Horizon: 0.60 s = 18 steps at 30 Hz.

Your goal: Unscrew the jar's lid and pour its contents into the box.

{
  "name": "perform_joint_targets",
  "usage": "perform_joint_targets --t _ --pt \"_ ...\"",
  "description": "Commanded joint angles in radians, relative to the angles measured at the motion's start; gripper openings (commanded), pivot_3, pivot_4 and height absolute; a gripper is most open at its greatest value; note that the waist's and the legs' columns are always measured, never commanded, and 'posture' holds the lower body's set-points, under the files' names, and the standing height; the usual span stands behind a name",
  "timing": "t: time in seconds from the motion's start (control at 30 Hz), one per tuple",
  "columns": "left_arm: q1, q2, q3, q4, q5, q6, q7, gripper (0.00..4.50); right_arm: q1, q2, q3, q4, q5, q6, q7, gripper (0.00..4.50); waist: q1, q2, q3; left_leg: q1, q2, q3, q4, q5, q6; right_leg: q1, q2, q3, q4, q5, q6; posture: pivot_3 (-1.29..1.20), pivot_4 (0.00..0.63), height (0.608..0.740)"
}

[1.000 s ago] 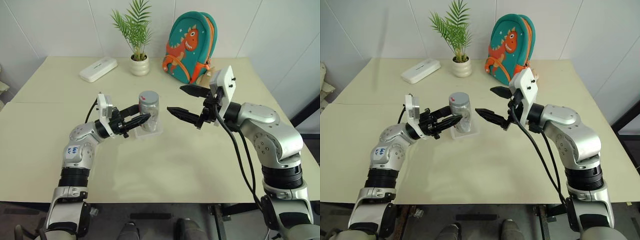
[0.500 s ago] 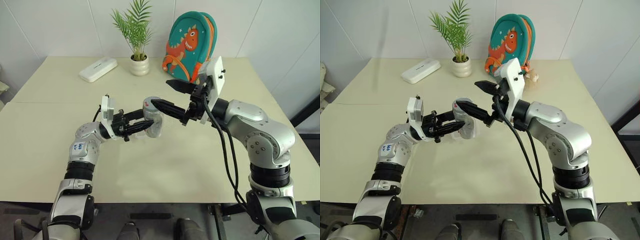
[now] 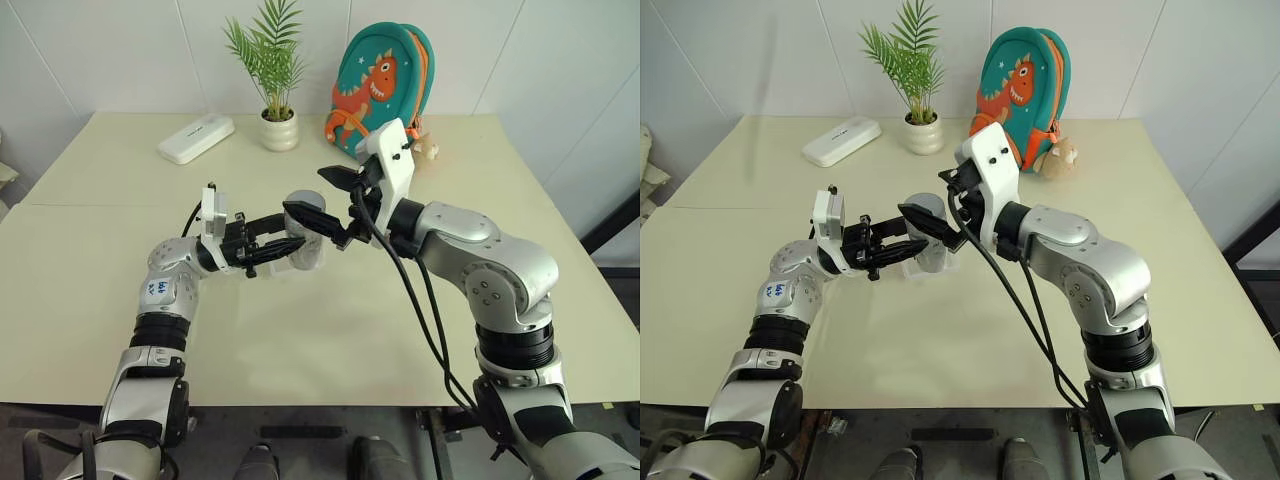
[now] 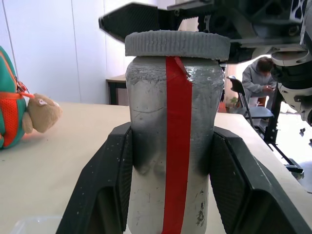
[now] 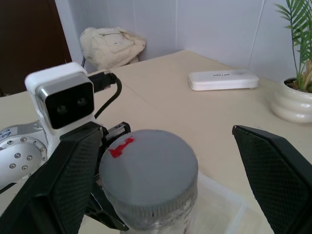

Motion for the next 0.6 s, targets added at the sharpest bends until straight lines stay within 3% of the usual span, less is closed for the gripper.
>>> perform_joint_targets --t 0.03,0.3,0.4,0.53,0.6 --pt "-0.027 -0.001 0.013 0.003 -0.002 -0.020 -0.005 1.87 0.002 -0.002 0.011 -0.041 -0.021 -0.004 -0.008 4.50 -0.001 0.000 0.000 0.000 0.000 0.000 0.000 0.000 0.000 0.000 0.000 0.000 0.000 0.000 0.000 0.00 0.150 0.740" --pt "-0.036 -0.001 0.013 0.016 0.000 -0.029 -0.008 1.87 0.003 0.006 0.010 -0.048 -0.032 0.011 -0.013 4.50 -0.001 0.000 0.000 0.000 0.000 0.000 0.000 0.000 0.000 0.000 0.000 0.000 0.000 0.000 0.000 0.00 0.150 0.740" --pt "-0.037 -0.002 0.014 0.016 0.000 -0.029 -0.006 1.87 0.004 0.005 0.010 -0.049 -0.030 0.015 -0.006 3.91 -0.001 0.000 0.000 0.000 0.000 0.000 0.000 0.000 0.000 0.000 0.000 0.000 0.000 0.000 0.000 0.00 0.150 0.740" --pt "-0.033 -0.002 0.014 0.008 -0.001 -0.027 -0.006 1.87 0.008 0.008 0.010 -0.058 -0.022 0.014 0.006 2.57 -0.001 0.000 0.000 0.000 0.000 0.000 0.000 0.000 0.000 0.000 0.000 0.000 0.000 0.000 0.000 0.00 0.150 0.740" --pt "-0.030 -0.002 0.014 0.004 -0.002 -0.025 -0.006 1.87 0.006 0.016 0.005 -0.060 -0.015 0.011 0.008 2.54 -0.001 0.000 0.000 0.000 0.000 0.000 0.000 0.000 0.000 0.000 0.000 0.000 0.000 0.000 0.000 0.00 0.150 0.740"
